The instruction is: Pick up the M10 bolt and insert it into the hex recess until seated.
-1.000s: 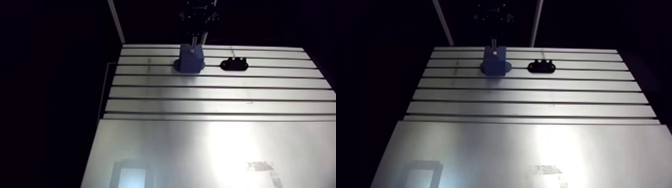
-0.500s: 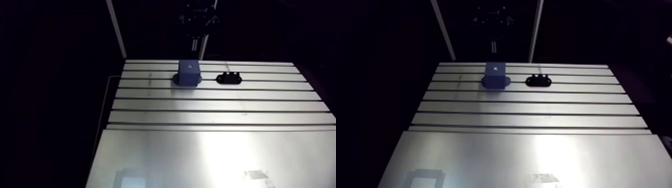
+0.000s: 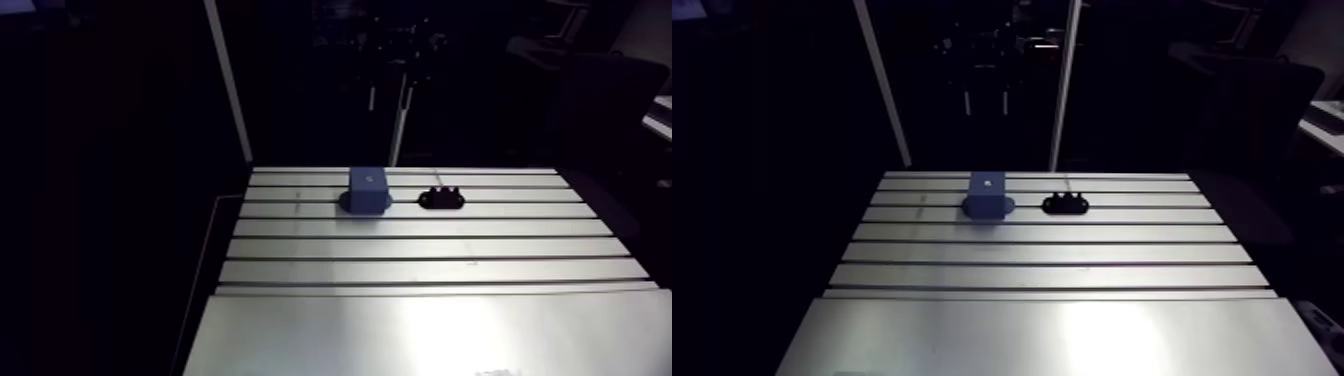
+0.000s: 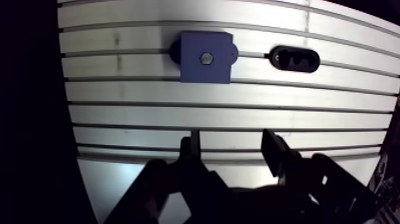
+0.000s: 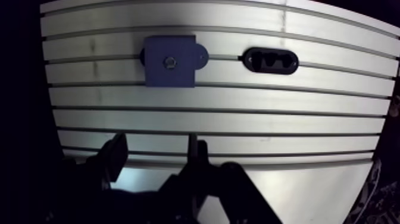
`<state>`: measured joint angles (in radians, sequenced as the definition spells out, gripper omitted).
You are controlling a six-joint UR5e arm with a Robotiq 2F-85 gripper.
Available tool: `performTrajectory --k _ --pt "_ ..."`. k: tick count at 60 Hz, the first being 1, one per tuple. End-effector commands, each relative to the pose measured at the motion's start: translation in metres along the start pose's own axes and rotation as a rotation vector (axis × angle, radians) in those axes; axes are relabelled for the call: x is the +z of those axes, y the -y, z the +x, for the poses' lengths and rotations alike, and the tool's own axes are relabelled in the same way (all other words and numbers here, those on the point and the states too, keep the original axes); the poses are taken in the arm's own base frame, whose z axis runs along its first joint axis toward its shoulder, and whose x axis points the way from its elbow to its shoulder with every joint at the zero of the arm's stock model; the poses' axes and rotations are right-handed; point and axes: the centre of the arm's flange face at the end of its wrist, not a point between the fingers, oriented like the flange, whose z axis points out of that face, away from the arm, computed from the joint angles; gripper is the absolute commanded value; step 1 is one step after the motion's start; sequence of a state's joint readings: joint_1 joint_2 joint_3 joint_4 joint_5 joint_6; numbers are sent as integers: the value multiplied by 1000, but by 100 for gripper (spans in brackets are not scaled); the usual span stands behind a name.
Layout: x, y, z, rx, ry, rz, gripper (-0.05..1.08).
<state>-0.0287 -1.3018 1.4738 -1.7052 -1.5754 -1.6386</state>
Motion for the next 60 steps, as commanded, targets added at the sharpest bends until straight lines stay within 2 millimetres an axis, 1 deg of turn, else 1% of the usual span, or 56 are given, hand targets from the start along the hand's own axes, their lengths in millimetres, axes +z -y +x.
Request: performTrajectory --k 1,2,3,4,5,10,12,20,29,35,37,39,60 --pt "-74 4 -30 -11 -93 -6 0" --pt "-74 4 -30 -11 -93 -6 0" --pt "-82 5 -35 -13 -101 -6 0" --pt "-82 5 -35 -13 -101 -6 0" --pt "-89 6 -39 -13 -108 -6 0" --pt "-98 6 -47 -13 -110 -7 0" --pt "-104 7 -54 -15 -105 -7 0" --pt "-103 7 -60 -15 -70 -6 0" --pt "-97 8 -59 -15 -58 -5 0" --pt "-101 8 -59 -15 -64 -4 0" --pt "-108 8 -59 -16 -71 -4 0" --pt "-110 8 -59 -16 -69 -6 0" --pt "-106 6 -56 -9 -44 -6 0"
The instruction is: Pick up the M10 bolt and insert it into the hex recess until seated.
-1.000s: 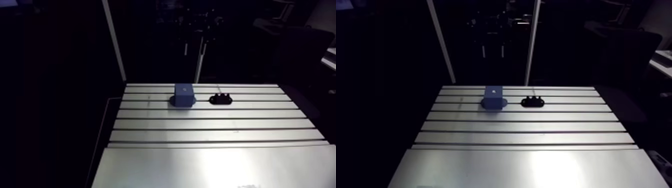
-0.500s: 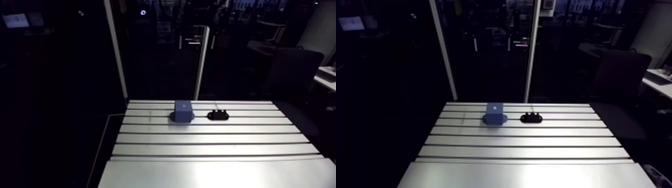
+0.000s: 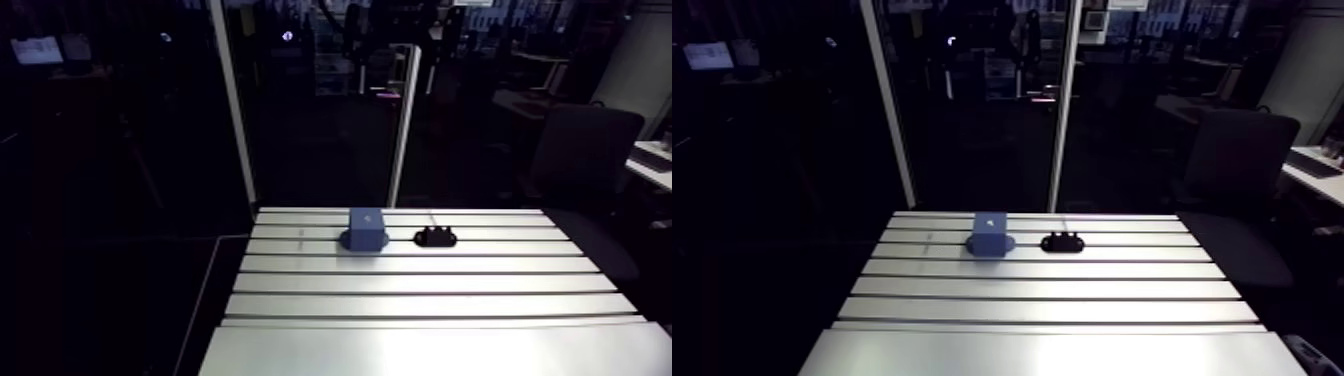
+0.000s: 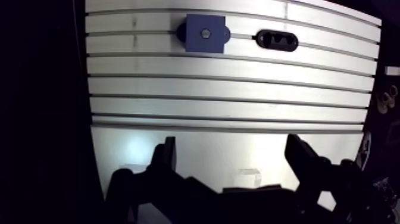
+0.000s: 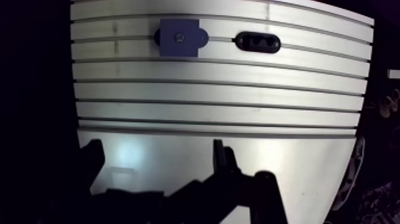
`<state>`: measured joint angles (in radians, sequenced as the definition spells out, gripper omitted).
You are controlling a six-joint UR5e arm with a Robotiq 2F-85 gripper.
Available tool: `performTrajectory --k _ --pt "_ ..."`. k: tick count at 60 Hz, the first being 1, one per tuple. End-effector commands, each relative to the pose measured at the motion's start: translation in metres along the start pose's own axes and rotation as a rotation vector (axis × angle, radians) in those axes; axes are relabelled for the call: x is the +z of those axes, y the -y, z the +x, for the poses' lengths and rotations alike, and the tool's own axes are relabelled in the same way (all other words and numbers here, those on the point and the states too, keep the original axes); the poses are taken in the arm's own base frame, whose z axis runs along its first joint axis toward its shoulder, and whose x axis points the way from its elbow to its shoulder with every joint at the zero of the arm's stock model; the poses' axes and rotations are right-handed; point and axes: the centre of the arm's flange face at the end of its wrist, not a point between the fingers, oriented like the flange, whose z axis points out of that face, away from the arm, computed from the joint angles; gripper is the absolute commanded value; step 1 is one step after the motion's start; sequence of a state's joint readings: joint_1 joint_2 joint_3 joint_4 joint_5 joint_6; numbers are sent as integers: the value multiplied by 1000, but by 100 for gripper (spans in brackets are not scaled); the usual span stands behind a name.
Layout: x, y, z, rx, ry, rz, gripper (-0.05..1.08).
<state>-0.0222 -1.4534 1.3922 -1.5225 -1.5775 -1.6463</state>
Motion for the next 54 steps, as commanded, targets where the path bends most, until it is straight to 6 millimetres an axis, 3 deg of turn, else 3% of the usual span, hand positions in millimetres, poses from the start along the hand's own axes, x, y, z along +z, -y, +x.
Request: performTrajectory --k 1,54 --pt "1 -1 2 5 6 0 0" --pt "21 2 3 12 41 9 0"
